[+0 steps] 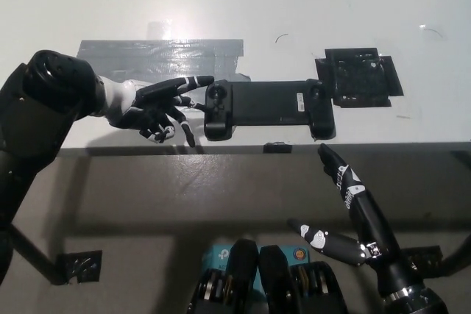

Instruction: A controller is being placed at the center of the desk near the left hand and the robot uses its left hand's index finger to press a button at the left area of the controller

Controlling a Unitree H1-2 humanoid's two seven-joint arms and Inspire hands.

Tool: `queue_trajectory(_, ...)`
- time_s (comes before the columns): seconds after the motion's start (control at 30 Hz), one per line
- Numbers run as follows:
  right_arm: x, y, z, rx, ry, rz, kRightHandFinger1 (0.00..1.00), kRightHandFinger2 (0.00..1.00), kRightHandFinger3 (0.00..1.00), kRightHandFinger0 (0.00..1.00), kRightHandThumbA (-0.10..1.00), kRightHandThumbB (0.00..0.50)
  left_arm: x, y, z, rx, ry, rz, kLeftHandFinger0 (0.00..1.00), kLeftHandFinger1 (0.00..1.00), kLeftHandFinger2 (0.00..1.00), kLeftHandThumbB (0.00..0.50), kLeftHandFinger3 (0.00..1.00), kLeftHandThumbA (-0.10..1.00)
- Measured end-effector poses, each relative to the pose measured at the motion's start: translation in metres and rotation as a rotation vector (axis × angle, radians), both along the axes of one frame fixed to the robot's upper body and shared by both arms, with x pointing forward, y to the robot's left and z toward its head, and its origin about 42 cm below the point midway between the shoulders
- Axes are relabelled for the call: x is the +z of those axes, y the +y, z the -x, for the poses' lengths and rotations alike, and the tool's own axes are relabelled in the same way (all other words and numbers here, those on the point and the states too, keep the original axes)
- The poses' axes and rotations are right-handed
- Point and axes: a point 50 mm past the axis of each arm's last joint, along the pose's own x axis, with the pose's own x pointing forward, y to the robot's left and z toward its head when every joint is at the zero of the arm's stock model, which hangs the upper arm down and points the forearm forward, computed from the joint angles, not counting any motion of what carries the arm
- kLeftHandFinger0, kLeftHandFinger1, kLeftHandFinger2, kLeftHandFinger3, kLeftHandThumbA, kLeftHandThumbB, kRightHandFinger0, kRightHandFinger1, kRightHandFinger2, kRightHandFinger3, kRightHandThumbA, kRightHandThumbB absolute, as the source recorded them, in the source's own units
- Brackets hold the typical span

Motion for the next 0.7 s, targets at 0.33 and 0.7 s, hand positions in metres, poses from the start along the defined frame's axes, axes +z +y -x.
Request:
queue_trajectory(0.33,0.001,0.0,-0.001,0.002,0.0,0.001,1.0,1.0,1.0,1.0,0.82,0.2,0.005,-0.002,-0.003,0.008,-0.003,0.013,0.0,0.13,0.48,0.463,1.0,1.0)
queue_trajectory(0.7,0.004,0.001,-0.004,0.01,-0.008,0.007,1.0,1.0,1.0,1.0,0.78,0.191,0.035,-0.008,-0.011,0.005,-0.061,0.045,0.0,0.22,0.55,0.45,1.0,1.0)
